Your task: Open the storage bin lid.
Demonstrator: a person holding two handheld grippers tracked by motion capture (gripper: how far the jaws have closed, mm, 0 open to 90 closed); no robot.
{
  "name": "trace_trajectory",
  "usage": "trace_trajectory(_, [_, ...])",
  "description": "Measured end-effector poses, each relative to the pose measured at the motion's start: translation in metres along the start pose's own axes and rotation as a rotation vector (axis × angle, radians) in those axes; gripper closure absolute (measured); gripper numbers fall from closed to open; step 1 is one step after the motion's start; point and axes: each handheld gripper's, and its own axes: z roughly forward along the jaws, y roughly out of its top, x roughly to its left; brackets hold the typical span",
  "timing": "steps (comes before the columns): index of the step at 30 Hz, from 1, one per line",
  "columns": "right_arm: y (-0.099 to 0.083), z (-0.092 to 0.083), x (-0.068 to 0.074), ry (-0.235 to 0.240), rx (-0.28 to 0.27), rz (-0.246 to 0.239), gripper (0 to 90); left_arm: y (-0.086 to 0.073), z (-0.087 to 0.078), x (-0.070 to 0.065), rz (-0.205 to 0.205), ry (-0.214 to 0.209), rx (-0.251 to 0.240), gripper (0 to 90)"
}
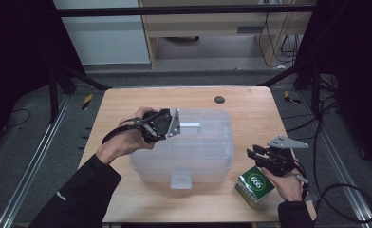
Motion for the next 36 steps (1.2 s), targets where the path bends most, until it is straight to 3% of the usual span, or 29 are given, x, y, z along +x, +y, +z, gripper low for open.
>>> trace_trajectory(1, [0.0,0.0,0.001,0.007,0.006,0.005,70.7,0.0,0.0,-0.001,-0.009,-0.001,-0.002,72.9])
trace_trajectory(2, [0.001,0.0,0.002,0.015,0.008,0.005,72.5,0.0,-0.001,0.001,0.013,0.022,-0.003,72.9])
trace_trajectory(3, [0.001,0.0,0.002,0.021,0.01,-0.001,74.0,-0.001,0.0,-0.002,-0.033,0.0,-0.005,72.9])
trace_trajectory(4, [0.001,0.0,0.003,0.025,0.015,0.0,75.3,0.001,-0.002,0.004,0.046,0.086,-0.008,72.9])
trace_trajectory(5, [0.002,0.0,0.004,0.032,0.02,0.005,76.3,0.002,-0.002,0.009,0.094,0.087,-0.01,72.8])
trace_trajectory(6, [0.002,0.0,0.004,0.04,0.025,0.006,77.7,0.001,-0.002,0.008,0.071,0.07,-0.012,72.7])
trace_trajectory(7, [0.002,0.0,0.005,0.046,0.028,0.01,78.7,0.0,-0.003,0.008,0.044,0.11,-0.014,72.5])
trace_trajectory(8, [0.002,0.0,0.005,0.053,0.027,0.009,79.9,0.0,-0.003,0.009,0.039,0.116,-0.018,72.4])
trace_trajectory(10, [0.002,0.0,0.006,0.064,0.032,0.012,82.5,0.0,-0.003,0.013,0.045,0.099,-0.021,72.0])
trace_trajectory(20, [0.001,-0.001,0.007,0.1,0.015,0.028,90.0,-0.002,-0.002,0.026,0.018,0.107,-0.039,70.4])
trace_trajectory(27, [0.001,0.001,0.01,0.131,0.004,0.018,90.0,-0.003,0.001,0.035,-0.015,0.154,-0.053,69.1])
trace_trajectory(36, [0.004,0.001,0.016,0.168,-0.053,0.01,90.0,-0.004,0.004,0.045,-0.053,0.173,-0.067,67.8])
